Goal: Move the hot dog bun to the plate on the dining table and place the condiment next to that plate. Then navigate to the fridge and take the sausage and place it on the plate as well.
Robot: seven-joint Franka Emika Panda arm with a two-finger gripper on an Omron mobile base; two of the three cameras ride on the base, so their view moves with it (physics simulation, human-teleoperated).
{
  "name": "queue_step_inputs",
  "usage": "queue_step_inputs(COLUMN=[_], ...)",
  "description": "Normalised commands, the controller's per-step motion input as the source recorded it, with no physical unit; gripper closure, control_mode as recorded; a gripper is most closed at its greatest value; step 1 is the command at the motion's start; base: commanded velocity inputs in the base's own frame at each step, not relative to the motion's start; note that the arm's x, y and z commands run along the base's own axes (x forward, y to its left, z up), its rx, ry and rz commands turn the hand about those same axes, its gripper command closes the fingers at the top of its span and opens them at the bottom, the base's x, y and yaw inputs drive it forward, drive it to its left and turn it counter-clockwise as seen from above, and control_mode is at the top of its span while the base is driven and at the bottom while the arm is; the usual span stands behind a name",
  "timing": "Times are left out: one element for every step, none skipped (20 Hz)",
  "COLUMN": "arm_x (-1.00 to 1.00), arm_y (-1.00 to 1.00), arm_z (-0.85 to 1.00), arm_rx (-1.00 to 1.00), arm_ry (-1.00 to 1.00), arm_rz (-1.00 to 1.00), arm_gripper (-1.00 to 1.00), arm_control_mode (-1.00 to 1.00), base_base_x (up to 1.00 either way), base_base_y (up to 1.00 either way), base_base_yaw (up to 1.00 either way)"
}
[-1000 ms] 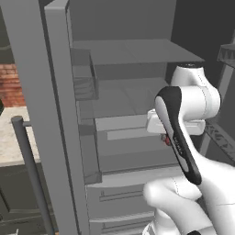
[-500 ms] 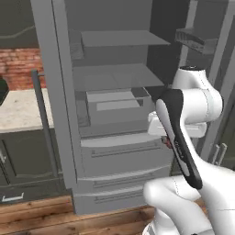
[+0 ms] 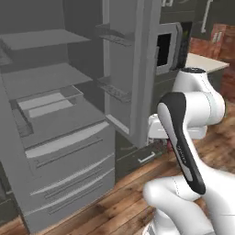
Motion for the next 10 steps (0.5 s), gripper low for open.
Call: queue_step_inputs(arm_x=[0.00,0.00,0.00,0.00,0.00,0.00,0.00,0.00,0.00,0.00], arm_y=[0.00,0.00,0.00,0.00,0.00,0.00,0.00,0.00,0.00,0.00], arm_z=[0.00,0.00,0.00,0.00,0.00,0.00,0.00,0.00,0.00,0.00], arm_rx=[0.00,0.00,0.00,0.00,0.00,0.00,0.00,0.00,0.00,0.00], arm_ry=[0.00,0.00,0.00,0.00,0.00,0.00,0.00,0.00,0.00,0.00], arm_rz=[0.00,0.00,0.00,0.00,0.00,0.00,0.00,0.00,0.00,0.00], arm_gripper=[1.00,1.00,1.00,1.00,1.00,1.00,1.00,1.00,1.00,1.00], arm_control_mode=[1.00,1.00,1.00,1.00,1.00,1.00,1.00,1.00,1.00,1.00], base_base_x=[-0.45,-0.43,-0.39,-0.36,-0.30,-0.25,-0.19,-0.12,-0.11,-0.09], base_base_y=[-0.02,-0.06,-0.12,-0.14,-0.18,-0.21,-0.28,-0.33,-0.35,-0.37], base_base_yaw=[-0.75,-0.75,-0.75,-0.75,-0.75,-0.76,-0.76,-0.75,-0.75,-0.75])
